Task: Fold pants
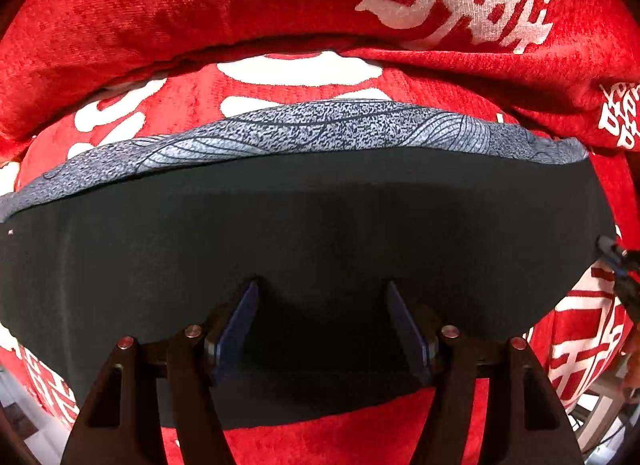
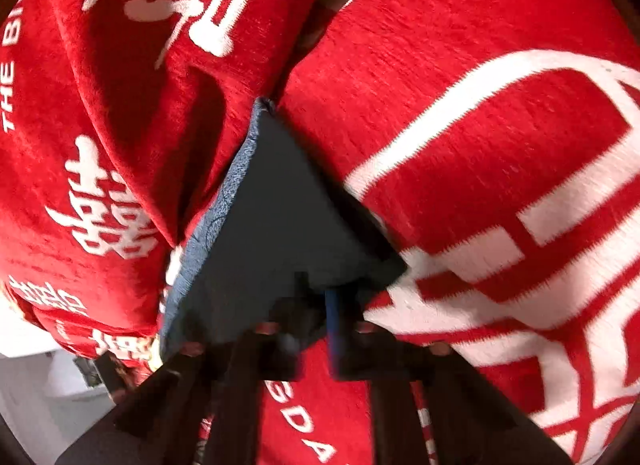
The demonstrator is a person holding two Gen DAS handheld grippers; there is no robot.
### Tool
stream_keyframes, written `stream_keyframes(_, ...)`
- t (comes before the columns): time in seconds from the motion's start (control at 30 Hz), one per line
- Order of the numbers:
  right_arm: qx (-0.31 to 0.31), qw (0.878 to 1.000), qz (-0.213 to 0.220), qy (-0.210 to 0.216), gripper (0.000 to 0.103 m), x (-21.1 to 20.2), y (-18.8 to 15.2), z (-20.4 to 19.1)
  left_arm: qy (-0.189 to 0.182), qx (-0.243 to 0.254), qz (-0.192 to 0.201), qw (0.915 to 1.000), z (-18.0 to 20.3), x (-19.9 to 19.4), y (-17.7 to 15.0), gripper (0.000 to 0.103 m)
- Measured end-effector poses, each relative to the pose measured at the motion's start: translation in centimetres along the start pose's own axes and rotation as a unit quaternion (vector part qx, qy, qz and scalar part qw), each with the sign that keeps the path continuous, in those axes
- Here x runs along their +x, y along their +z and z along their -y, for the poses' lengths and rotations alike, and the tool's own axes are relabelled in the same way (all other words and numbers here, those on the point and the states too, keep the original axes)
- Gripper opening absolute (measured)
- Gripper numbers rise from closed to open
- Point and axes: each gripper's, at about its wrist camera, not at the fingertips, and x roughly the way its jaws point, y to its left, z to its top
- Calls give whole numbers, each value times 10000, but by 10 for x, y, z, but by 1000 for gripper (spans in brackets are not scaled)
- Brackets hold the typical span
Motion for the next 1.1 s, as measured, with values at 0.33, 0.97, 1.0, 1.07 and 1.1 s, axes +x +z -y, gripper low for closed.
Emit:
stream_keyframes(0.33, -716, 9890, -284, -1260, 25, 0, -13, -4, 114, 14, -116, 9999, -8, 0, -12, 70)
stream_keyframes(0.97, -1947, 9649, -1685, -511, 48, 47, -133, -116, 451, -1006, -79, 9939, -160, -56, -76, 70)
stream_keyframes(1.0, -2080, 9617, -1708, -519, 48, 52, -138, -127, 444, -1002, -63, 9940, -164, -58, -77, 70)
stream_keyframes(1.07, -2508, 9504, -1743, -591, 48, 66, -153, -156, 418, -960, 22, 9945, -185, -64, -83, 70)
stream_keyframes(1.1, -2696, 9447, -1760, -622, 48, 71, -158, -167, 390, -952, 65, 9947, -192, -67, -86, 70)
